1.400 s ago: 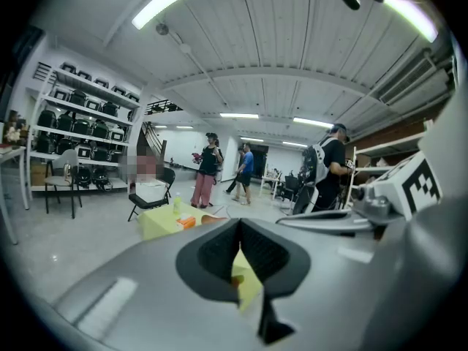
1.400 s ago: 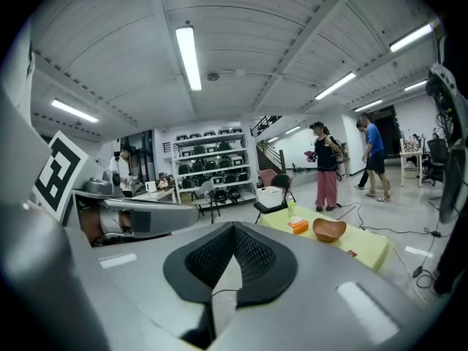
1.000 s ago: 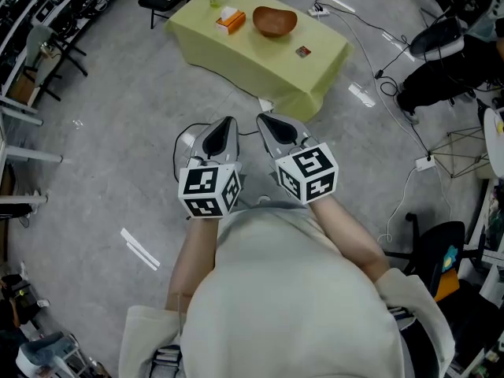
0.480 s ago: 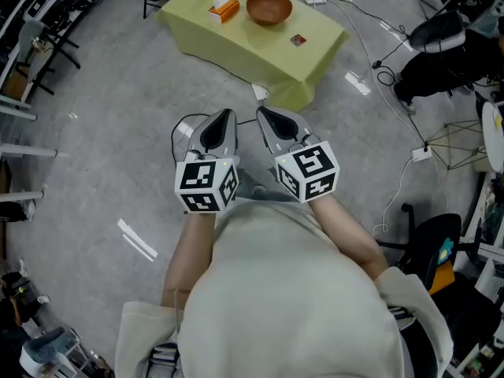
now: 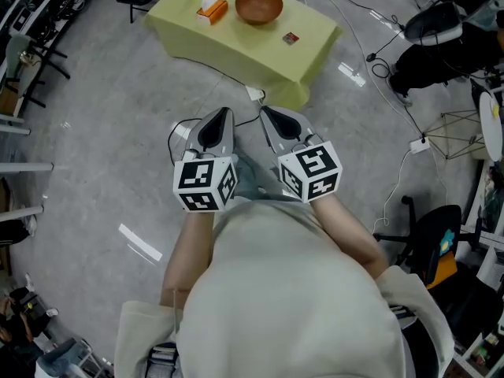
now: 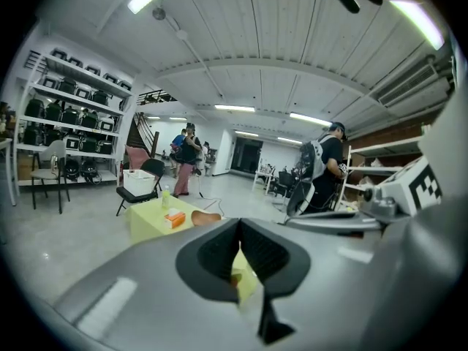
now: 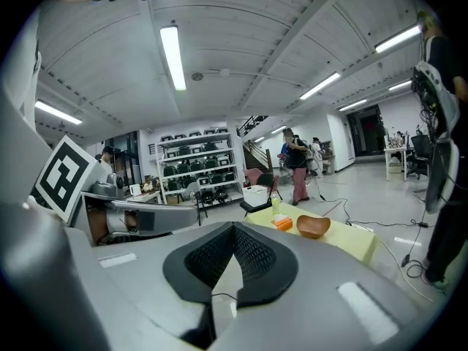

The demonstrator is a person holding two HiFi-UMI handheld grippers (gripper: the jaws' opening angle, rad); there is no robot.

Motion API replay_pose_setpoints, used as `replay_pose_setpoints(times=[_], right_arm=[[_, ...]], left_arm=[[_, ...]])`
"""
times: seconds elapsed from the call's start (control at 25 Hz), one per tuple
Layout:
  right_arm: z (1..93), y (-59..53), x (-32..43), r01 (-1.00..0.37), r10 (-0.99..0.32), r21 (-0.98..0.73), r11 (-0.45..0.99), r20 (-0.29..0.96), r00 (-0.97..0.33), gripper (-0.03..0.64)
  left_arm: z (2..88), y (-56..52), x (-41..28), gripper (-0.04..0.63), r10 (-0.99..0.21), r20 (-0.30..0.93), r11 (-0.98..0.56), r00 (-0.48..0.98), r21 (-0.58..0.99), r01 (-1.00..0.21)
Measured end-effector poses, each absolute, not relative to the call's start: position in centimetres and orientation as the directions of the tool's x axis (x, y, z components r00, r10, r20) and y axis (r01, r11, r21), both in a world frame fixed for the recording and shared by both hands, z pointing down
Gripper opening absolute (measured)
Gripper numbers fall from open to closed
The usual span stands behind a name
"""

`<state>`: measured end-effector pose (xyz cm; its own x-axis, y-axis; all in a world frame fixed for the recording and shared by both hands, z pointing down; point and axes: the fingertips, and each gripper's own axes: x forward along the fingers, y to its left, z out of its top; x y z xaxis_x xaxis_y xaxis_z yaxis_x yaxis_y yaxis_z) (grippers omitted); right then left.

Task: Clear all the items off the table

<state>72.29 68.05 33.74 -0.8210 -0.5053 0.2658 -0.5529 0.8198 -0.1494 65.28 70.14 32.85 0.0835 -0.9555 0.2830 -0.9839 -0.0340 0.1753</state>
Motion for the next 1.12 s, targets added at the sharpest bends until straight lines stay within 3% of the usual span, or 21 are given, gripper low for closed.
replay_pose_setpoints(times=[1.12], right_arm=[[33.3, 47.8, 64.0, -0.742, -0.678, -0.186, 0.644, 0.309, -0.667, -0.002]], left_arm=[[33.4, 49.7, 54.2, 0.009, -0.905, 0.342, -0.187, 0.253, 0.214, -0.959]])
